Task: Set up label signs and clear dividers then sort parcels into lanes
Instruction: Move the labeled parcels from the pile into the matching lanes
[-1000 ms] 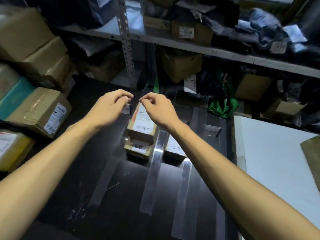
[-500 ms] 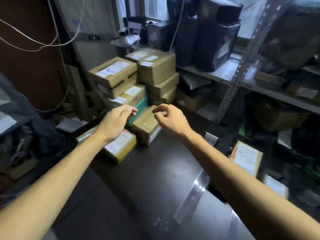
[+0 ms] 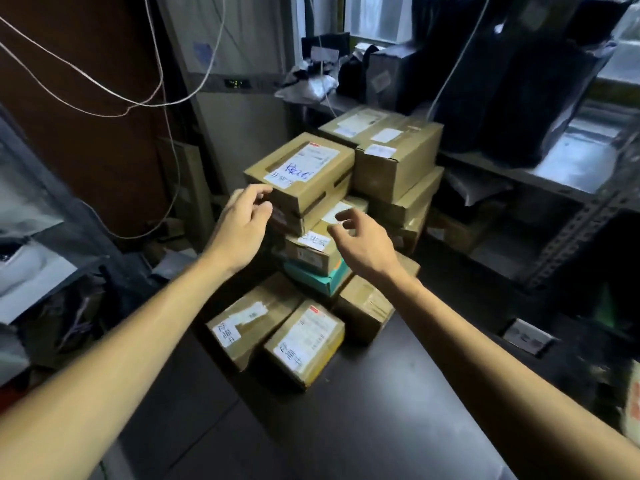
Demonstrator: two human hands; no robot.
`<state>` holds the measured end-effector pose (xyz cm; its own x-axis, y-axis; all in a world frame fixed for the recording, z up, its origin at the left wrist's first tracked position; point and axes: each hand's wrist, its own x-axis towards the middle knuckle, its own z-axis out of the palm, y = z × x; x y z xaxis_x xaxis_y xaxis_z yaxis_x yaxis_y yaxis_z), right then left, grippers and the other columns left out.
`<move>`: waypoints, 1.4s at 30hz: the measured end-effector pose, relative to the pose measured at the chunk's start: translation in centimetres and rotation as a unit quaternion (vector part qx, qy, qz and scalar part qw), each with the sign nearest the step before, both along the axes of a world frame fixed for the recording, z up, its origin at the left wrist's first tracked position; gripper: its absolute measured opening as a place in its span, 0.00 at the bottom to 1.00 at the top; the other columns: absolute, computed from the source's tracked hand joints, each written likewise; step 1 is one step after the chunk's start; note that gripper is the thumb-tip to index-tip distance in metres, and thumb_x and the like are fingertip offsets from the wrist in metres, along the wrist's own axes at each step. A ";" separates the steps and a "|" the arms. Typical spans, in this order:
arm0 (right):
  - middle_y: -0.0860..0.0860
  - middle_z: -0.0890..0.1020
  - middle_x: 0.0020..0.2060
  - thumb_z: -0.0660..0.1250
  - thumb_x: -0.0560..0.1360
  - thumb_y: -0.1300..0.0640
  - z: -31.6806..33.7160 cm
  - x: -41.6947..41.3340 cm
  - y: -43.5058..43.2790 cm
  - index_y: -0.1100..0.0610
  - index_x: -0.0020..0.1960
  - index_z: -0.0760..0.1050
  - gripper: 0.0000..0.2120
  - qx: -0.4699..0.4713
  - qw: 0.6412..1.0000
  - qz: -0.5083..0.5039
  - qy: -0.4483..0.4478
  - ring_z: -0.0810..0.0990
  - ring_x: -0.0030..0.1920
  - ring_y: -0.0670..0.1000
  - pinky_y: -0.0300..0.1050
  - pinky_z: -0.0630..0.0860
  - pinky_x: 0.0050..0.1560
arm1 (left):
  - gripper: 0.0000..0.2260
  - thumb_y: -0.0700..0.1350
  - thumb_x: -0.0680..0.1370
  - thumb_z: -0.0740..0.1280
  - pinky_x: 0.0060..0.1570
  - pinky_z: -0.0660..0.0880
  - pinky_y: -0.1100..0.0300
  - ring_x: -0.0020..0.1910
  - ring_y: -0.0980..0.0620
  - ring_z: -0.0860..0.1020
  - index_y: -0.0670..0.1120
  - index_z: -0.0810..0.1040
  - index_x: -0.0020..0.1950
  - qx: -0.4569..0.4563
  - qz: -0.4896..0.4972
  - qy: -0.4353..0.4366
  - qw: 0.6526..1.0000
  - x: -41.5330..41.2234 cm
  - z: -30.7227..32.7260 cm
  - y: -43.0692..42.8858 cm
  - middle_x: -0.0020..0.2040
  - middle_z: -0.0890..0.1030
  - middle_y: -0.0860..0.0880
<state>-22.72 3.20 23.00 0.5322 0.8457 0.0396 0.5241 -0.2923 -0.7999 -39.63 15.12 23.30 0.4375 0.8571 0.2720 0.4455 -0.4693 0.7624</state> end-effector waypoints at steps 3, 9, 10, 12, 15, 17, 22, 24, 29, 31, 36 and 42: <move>0.52 0.78 0.65 0.63 0.78 0.45 -0.5 0.9 4.5 0.53 0.69 0.70 0.22 0.010 0.998 -0.050 0.033 0.77 0.62 0.53 0.55 0.74 0.63 | 0.14 0.44 0.81 0.59 0.65 0.61 0.68 0.61 0.61 0.70 0.49 0.74 0.66 0.004 0.024 0.014 1.000 0.9 0.0 4.6 0.66 0.67 0.49; 0.55 0.75 0.66 0.62 0.78 0.41 -1.7 2.8 10.6 0.56 0.71 0.65 0.27 0.020 0.988 -0.116 0.104 0.76 0.62 0.55 0.52 0.72 0.62 | 0.19 0.48 0.83 0.57 0.64 0.57 0.64 0.71 0.51 0.66 0.49 0.67 0.73 -0.094 0.054 -0.010 0.994 3.4 0.2 12.4 0.73 0.65 0.48; 0.55 0.75 0.66 0.62 0.77 0.41 -1.8 3.0 11.2 0.56 0.71 0.65 0.28 0.018 0.986 -0.119 0.114 0.76 0.63 0.55 0.53 0.72 0.63 | 0.19 0.48 0.83 0.56 0.63 0.58 0.64 0.71 0.51 0.66 0.49 0.67 0.74 -0.111 0.049 -0.015 0.993 3.8 0.0 13.2 0.72 0.67 0.48; 0.55 0.74 0.67 0.61 0.77 0.39 -2.2 3.2 12.6 0.55 0.73 0.63 0.31 0.017 0.982 -0.134 0.132 0.75 0.64 0.55 0.55 0.71 0.66 | 0.18 0.50 0.83 0.56 0.62 0.61 0.63 0.69 0.52 0.69 0.49 0.68 0.73 -0.143 0.031 -0.033 0.989 4.7 -0.5 14.9 0.70 0.71 0.49; 0.52 0.74 0.67 0.60 0.77 0.38 -2.8 3.3 13.9 0.55 0.74 0.63 0.32 0.028 0.972 -0.164 0.166 0.74 0.64 0.53 0.50 0.70 0.63 | 0.18 0.54 0.81 0.55 0.64 0.67 0.57 0.65 0.49 0.73 0.49 0.76 0.65 -0.195 0.006 -0.054 0.979 5.9 -1.0 17.4 0.65 0.77 0.47; 0.51 0.76 0.64 0.59 0.77 0.38 -3.1 3.5 14.8 0.54 0.74 0.62 0.31 0.032 0.965 -0.186 0.183 0.75 0.61 0.51 0.47 0.70 0.58 | 0.18 0.57 0.80 0.55 0.64 0.71 0.51 0.61 0.46 0.77 0.50 0.79 0.57 -0.256 -0.030 -0.084 0.963 6.8 -1.0 19.1 0.61 0.80 0.45; 0.45 0.79 0.52 0.60 0.78 0.40 -3.7 2.9 16.3 0.53 0.72 0.63 0.28 0.049 0.943 -0.230 0.235 0.78 0.44 0.41 0.33 0.73 0.34 | 0.16 0.56 0.81 0.58 0.47 0.75 0.57 0.46 0.54 0.82 0.53 0.83 0.45 -0.369 -0.131 -0.064 0.918 8.0 -1.6 22.3 0.48 0.84 0.51; 0.48 0.80 0.56 0.61 0.79 0.43 -3.8 2.4 17.2 0.54 0.72 0.63 0.26 0.071 0.926 -0.251 0.272 0.79 0.46 0.43 0.33 0.75 0.34 | 0.12 0.54 0.81 0.59 0.46 0.77 0.55 0.40 0.52 0.83 0.52 0.80 0.47 -0.413 -0.187 -0.034 0.891 8.5 -2.0 22.7 0.47 0.85 0.48; 0.48 0.79 0.48 0.63 0.79 0.46 -2.9 1.4 18.4 0.55 0.62 0.65 0.18 0.126 0.892 -0.270 0.341 0.83 0.51 0.50 0.44 0.80 0.46 | 0.14 0.52 0.82 0.58 0.46 0.80 0.56 0.41 0.49 0.85 0.47 0.79 0.58 -0.478 -0.242 -0.046 0.843 8.5 -1.1 22.5 0.46 0.87 0.47; 0.53 0.80 0.55 0.65 0.77 0.45 -1.9 1.0 18.1 0.58 0.65 0.68 0.23 0.137 0.889 -0.272 0.343 0.82 0.58 0.56 0.54 0.79 0.58 | 0.16 0.52 0.83 0.57 0.50 0.79 0.55 0.43 0.50 0.85 0.46 0.80 0.58 -0.479 -0.258 -0.038 0.838 8.1 -0.5 22.5 0.46 0.87 0.47; 0.60 0.80 0.62 0.65 0.76 0.48 0.9 -0.5 14.9 0.60 0.69 0.70 0.26 0.181 0.873 -0.267 0.366 0.81 0.60 0.61 0.61 0.75 0.65 | 0.17 0.52 0.82 0.58 0.56 0.78 0.50 0.46 0.48 0.85 0.43 0.77 0.64 -0.448 -0.288 -0.038 0.846 7.6 1.6 19.8 0.49 0.86 0.46; 0.57 0.84 0.57 0.66 0.77 0.53 1.4 -3.2 6.3 0.56 0.62 0.75 0.15 0.211 0.859 -0.306 0.352 0.83 0.56 0.60 0.62 0.78 0.60 | 0.16 0.53 0.82 0.58 0.55 0.79 0.52 0.53 0.46 0.83 0.45 0.74 0.63 -0.400 -0.334 0.017 0.853 7.3 2.6 12.5 0.58 0.83 0.43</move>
